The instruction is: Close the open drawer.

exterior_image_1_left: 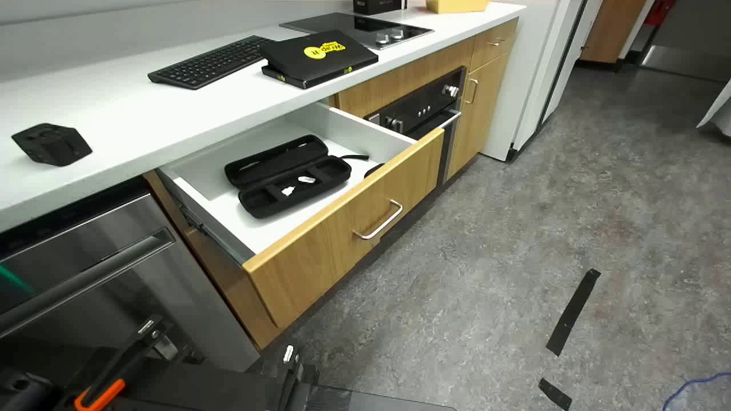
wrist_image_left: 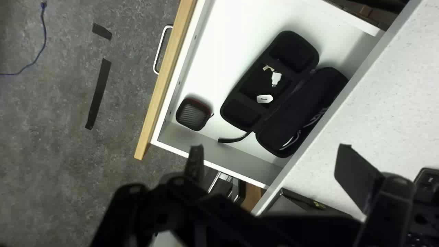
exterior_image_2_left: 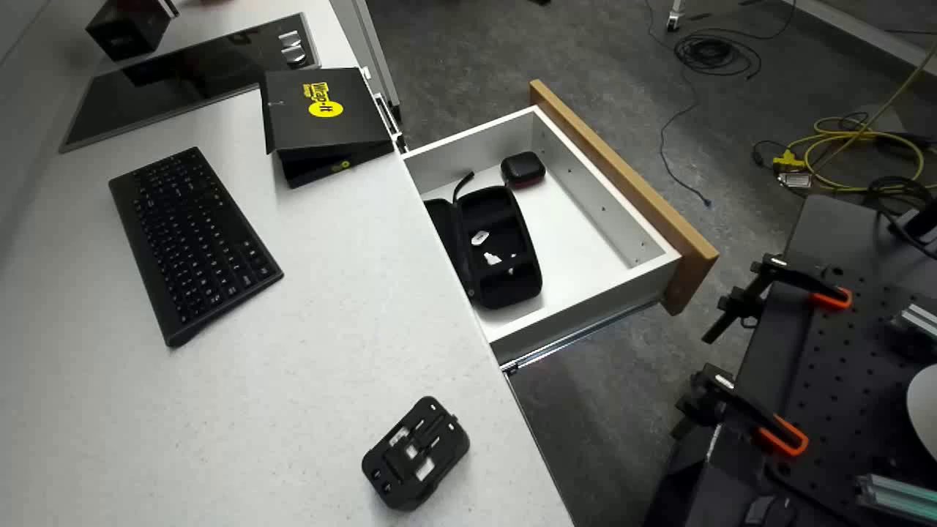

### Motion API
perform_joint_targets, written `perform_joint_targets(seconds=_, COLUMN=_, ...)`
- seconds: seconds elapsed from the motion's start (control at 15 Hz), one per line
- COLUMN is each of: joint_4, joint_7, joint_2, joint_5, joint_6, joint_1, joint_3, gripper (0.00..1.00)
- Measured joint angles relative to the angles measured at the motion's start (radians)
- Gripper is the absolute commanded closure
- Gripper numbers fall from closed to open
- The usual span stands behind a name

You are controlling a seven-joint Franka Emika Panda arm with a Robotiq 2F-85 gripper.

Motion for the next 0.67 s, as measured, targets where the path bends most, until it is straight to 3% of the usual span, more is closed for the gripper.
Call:
perform_joint_targets(seconds=0.47, joint_4=0.0, joint_7=0.0, joint_2=0.004, joint_5=0.001, joint_6=0.0, joint_1=0.001, joint_3=-0.003, gripper=0.0)
perform_joint_targets(seconds=0.67, joint_4=0.0, joint_7=-0.008, joint_2=0.045, joint_5=0.009, joint_6=0.002, joint_1=-0.001, joint_3=-0.048, gripper=0.0)
